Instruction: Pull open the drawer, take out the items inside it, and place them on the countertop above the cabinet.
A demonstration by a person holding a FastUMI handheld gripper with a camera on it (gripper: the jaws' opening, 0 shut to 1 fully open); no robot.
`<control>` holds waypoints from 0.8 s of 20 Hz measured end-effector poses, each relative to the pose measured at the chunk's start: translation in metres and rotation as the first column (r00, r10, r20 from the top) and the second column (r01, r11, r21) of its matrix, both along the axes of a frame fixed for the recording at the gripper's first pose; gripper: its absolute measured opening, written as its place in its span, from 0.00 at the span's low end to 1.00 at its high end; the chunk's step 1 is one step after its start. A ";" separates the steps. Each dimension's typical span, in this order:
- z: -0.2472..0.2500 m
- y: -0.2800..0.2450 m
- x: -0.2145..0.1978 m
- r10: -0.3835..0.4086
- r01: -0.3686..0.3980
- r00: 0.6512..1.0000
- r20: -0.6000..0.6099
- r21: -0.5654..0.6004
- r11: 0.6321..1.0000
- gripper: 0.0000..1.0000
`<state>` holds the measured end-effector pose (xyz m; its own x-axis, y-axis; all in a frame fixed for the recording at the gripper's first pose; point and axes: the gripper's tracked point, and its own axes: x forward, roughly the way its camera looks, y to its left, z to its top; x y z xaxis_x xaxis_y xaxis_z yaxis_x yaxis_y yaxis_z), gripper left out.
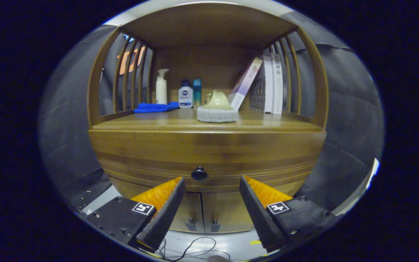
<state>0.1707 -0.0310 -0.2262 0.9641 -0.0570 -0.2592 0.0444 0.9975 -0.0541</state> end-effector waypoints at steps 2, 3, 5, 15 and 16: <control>0.016 -0.002 -0.025 0.009 -0.009 1.000 0.018 -0.012 1.000 0.98; 0.027 -0.005 -0.039 0.010 -0.010 0.999 0.033 -0.006 1.000 0.98; 0.050 -0.005 -0.063 0.028 -0.028 0.997 0.072 0.003 1.000 0.98; 0.144 -0.032 -0.158 0.026 -0.042 0.970 0.241 0.060 0.997 0.98; 0.149 -0.034 -0.164 0.024 -0.042 0.971 0.238 0.069 0.997 0.98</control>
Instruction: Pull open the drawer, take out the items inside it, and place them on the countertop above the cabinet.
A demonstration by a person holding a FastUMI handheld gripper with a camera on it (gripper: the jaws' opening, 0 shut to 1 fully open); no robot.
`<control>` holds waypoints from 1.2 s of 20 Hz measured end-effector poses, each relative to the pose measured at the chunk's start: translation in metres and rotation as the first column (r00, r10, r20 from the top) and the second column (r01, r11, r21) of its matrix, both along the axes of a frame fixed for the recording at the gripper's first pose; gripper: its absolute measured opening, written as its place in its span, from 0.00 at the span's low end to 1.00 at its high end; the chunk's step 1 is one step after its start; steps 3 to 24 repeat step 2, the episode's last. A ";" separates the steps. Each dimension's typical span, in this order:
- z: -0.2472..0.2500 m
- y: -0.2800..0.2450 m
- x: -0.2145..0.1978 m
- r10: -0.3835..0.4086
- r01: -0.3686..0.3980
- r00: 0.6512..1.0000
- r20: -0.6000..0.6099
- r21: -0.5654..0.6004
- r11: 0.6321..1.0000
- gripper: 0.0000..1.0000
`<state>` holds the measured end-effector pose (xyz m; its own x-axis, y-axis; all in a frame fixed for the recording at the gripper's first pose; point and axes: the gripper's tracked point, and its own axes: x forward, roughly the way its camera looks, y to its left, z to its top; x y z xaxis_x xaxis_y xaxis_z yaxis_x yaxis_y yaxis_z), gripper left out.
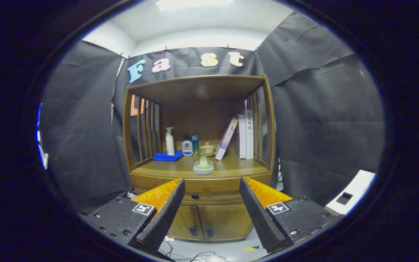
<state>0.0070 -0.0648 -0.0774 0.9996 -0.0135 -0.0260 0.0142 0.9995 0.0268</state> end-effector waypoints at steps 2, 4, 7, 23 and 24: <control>0.011 -0.003 -0.011 0.003 -0.003 1.000 0.005 0.018 1.000 0.98; 0.011 -0.003 -0.011 0.003 -0.003 1.000 0.005 0.018 1.000 0.98; 0.011 -0.003 -0.011 0.003 -0.003 1.000 0.005 0.018 1.000 0.98; 0.011 -0.003 -0.011 0.003 -0.003 1.000 0.005 0.018 1.000 0.98; 0.011 -0.003 -0.011 0.003 -0.003 1.000 0.005 0.018 1.000 0.98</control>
